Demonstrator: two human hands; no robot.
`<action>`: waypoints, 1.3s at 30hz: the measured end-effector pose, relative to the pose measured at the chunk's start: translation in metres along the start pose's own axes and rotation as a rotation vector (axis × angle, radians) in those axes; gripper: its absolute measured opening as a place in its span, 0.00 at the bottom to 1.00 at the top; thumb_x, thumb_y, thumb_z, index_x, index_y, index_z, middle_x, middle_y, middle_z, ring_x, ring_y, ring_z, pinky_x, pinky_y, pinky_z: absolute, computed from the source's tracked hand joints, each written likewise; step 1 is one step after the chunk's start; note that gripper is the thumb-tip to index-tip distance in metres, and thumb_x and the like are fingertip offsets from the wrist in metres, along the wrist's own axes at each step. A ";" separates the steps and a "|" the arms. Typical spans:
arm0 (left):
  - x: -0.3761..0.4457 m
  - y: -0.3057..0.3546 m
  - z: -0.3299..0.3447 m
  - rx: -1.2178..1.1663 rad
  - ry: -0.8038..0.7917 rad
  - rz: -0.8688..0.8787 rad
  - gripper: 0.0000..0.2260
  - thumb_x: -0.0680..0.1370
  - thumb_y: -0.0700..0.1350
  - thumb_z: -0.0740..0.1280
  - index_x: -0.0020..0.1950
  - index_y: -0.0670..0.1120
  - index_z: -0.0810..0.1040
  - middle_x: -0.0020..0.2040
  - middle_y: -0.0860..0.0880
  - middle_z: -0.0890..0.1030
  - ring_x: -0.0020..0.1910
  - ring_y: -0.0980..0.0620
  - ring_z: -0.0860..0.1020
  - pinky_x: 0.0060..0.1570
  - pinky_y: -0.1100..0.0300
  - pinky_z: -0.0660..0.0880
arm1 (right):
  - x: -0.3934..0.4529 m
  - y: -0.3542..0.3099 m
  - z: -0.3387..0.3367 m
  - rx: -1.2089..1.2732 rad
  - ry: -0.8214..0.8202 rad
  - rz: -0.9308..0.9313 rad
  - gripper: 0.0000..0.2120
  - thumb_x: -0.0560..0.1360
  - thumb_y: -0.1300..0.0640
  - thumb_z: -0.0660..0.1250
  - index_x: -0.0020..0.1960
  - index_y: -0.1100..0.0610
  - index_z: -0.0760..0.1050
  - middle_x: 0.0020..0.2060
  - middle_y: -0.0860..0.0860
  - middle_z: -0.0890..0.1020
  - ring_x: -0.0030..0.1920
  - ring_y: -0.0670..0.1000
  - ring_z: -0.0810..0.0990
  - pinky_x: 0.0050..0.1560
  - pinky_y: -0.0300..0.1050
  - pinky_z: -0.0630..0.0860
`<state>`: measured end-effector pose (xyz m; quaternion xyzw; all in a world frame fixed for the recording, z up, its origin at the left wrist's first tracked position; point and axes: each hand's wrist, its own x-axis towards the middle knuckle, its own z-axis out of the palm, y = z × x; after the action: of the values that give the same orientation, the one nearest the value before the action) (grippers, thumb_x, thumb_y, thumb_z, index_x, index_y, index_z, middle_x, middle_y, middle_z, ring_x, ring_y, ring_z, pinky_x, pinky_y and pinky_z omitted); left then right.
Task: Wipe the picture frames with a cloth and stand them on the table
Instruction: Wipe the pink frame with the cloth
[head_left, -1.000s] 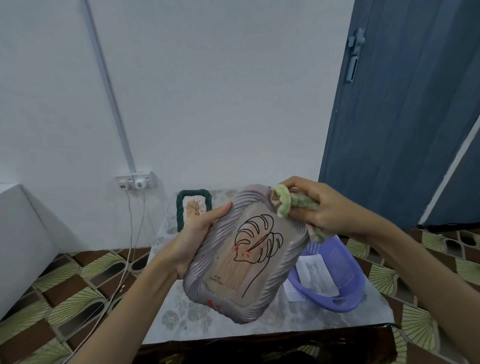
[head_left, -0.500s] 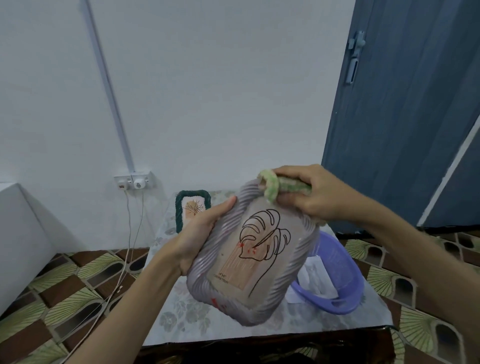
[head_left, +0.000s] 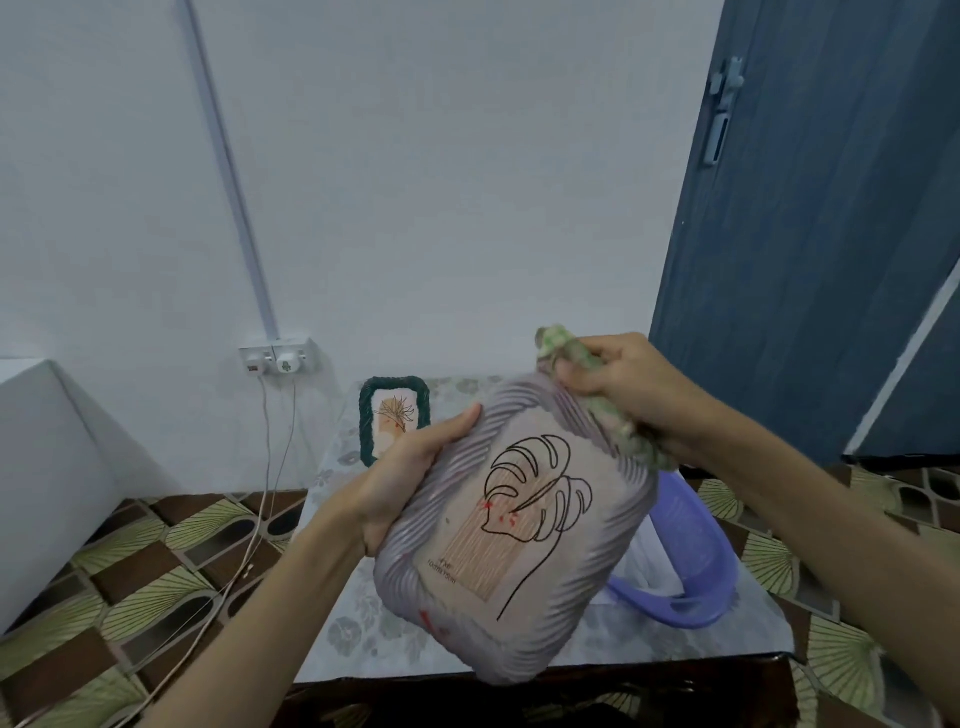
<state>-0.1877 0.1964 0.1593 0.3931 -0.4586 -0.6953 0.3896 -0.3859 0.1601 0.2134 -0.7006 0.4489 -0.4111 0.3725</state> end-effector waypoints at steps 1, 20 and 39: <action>0.000 0.001 -0.001 -0.010 0.005 0.012 0.20 0.73 0.56 0.62 0.48 0.43 0.85 0.45 0.41 0.83 0.40 0.44 0.81 0.45 0.53 0.78 | 0.003 -0.003 -0.006 0.162 0.010 0.097 0.06 0.76 0.62 0.63 0.44 0.60 0.78 0.28 0.50 0.80 0.29 0.46 0.78 0.32 0.37 0.75; 0.000 0.011 0.005 0.096 -0.051 -0.033 0.20 0.75 0.58 0.62 0.52 0.43 0.84 0.51 0.39 0.82 0.47 0.42 0.81 0.55 0.48 0.75 | 0.000 -0.007 0.017 -0.461 0.150 -0.319 0.23 0.78 0.55 0.61 0.25 0.56 0.59 0.21 0.48 0.63 0.25 0.47 0.61 0.29 0.43 0.58; -0.005 0.006 -0.007 0.007 0.041 -0.023 0.23 0.73 0.58 0.62 0.54 0.41 0.83 0.53 0.38 0.82 0.46 0.41 0.81 0.51 0.49 0.78 | 0.014 -0.014 -0.059 0.354 0.247 0.010 0.07 0.79 0.55 0.60 0.48 0.53 0.76 0.42 0.47 0.83 0.43 0.46 0.81 0.42 0.42 0.77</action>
<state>-0.1781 0.1963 0.1639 0.4137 -0.4485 -0.6899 0.3894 -0.4316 0.1423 0.2520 -0.5664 0.4155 -0.5643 0.4338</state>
